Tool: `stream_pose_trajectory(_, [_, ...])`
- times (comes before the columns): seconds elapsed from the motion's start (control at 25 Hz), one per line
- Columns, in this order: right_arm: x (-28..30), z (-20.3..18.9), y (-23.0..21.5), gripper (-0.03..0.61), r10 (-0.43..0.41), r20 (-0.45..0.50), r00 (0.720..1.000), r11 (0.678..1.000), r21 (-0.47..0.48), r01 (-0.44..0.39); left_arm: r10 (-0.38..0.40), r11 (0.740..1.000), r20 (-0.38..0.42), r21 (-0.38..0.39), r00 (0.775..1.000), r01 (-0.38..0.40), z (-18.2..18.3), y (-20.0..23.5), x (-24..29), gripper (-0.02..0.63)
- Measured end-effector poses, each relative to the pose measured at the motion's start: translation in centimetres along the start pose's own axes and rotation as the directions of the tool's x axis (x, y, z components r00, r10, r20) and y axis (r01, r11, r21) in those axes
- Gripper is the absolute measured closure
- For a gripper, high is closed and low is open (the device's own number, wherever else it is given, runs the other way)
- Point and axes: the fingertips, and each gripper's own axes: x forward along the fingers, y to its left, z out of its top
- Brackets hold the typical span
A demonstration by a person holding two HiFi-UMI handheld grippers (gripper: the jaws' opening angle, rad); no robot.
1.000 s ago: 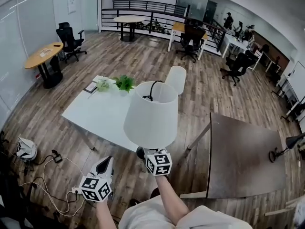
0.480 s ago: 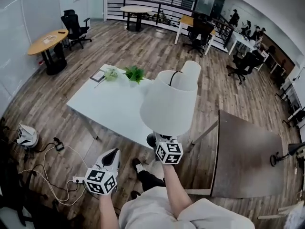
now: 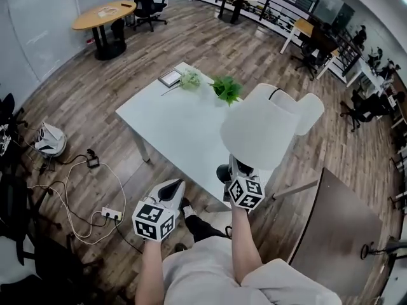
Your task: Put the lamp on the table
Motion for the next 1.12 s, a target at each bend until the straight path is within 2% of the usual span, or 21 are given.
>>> stream_pose_trajectory(0.28, [8.0,-0.6,1.6,0.411,0.091,-0.005,0.996,0.993,-0.075,-0.091,0.019,1.000,0.007,-0.015,1.000,-0.019,2.9,3.4,5.2,0.614])
stream_pose_trajectory(0.4, [11.8,-2.1,2.0,0.411,0.105,-0.017,0.994,0.991,-0.076,-0.106,0.017,1.000,-0.023,-0.012,1.000,-0.017,2.8,5.5,7.5,0.614])
stream_pose_trajectory(0.6, [16.3,-5.5,3.1,0.410,0.167,-0.043,0.985,0.984,-0.050,-0.169,-0.006,0.998,-0.057,-0.062,0.998,0.002,1.4,6.9,10.1,0.614])
stream_pose_trajectory(0.76, [19.0,-7.2,3.2,0.410,0.210,-0.017,0.978,0.973,-0.092,-0.210,0.007,0.997,-0.101,-0.071,0.995,-0.014,-0.9,7.6,12.2,0.614])
stream_pose_trajectory(0.88, [21.4,-8.6,3.0,0.411,0.216,-0.009,0.976,0.969,-0.122,-0.215,-0.019,0.996,-0.147,-0.086,0.989,0.006,-2.5,7.4,13.6,0.614])
stream_pose_trajectory(1.0, [23.3,-9.9,2.7,0.410,0.224,-0.021,0.974,0.966,-0.127,-0.224,-0.058,0.995,-0.157,-0.089,0.986,0.045,-3.3,6.4,14.8,0.614])
stream_pose_trajectory(1.12, [23.9,-11.5,2.6,0.410,0.223,-0.039,0.974,0.967,-0.115,-0.227,-0.058,0.996,-0.176,-0.076,0.983,0.045,-4.0,6.2,15.4,0.614])
